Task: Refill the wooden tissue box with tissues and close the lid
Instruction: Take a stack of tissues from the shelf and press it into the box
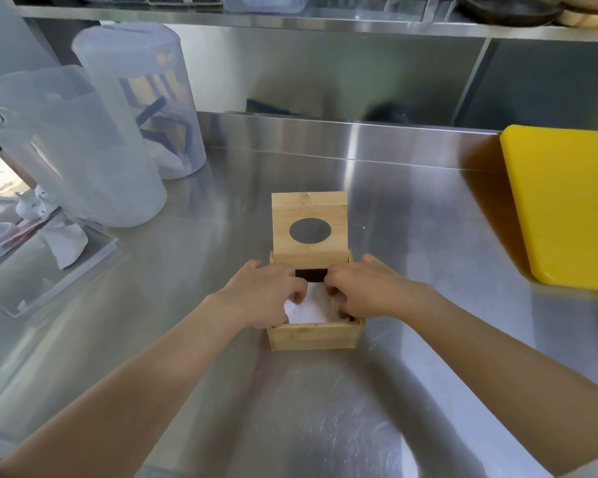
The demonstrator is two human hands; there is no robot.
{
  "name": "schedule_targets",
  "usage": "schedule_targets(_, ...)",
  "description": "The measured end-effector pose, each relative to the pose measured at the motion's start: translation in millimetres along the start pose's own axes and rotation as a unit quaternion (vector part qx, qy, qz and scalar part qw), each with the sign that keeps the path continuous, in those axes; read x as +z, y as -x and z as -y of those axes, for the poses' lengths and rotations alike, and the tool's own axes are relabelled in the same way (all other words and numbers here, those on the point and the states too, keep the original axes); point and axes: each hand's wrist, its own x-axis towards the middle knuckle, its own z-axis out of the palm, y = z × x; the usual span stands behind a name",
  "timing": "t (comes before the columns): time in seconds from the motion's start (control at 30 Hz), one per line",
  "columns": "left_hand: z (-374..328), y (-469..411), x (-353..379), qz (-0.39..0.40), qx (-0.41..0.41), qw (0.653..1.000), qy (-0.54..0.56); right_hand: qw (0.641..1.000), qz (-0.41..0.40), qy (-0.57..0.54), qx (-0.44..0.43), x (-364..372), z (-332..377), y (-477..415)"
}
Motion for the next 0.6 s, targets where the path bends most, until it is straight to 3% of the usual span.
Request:
schedule_targets(0.1, 7, 8, -5, 0.001, 0.006, 0.994, 0.112, 0.997, -0.018, -0.075, -0.004, -1, -7, 5)
schedule_targets(0.17, 8, 16, -9, -0.070, 0.003, 0.965, 0.253, 0.978, -0.120, -0.172, -0.010, -6, -13, 12)
schedule_targets(0.23, 10, 21, -9, -0.198, -0.036, 0.912, 0.357, 0.910, -0.265, -0.319, 0.031, -12, -18, 21)
schedule_targets(0.3, 11, 20, -4, -0.296, -0.099, 0.848, 0.428, 0.817, -0.334, -0.458, 0.102, -14, -24, 23)
schedule_targets(0.4, 14, 12, 4, -0.302, -0.188, 0.785, 0.507, 0.714, -0.271, -0.623, 0.172, -5, -35, 17)
schedule_targets(0.5, 13, 6, 12, -0.232, -0.240, 0.757, 0.561, 0.690, -0.181, -0.669, 0.210, 7, -38, 12)
schedule_targets(0.6, 5, 4, 13, -0.206, -0.232, 0.734, 0.604, 0.634, -0.132, -0.741, 0.178, 11, -33, 8)
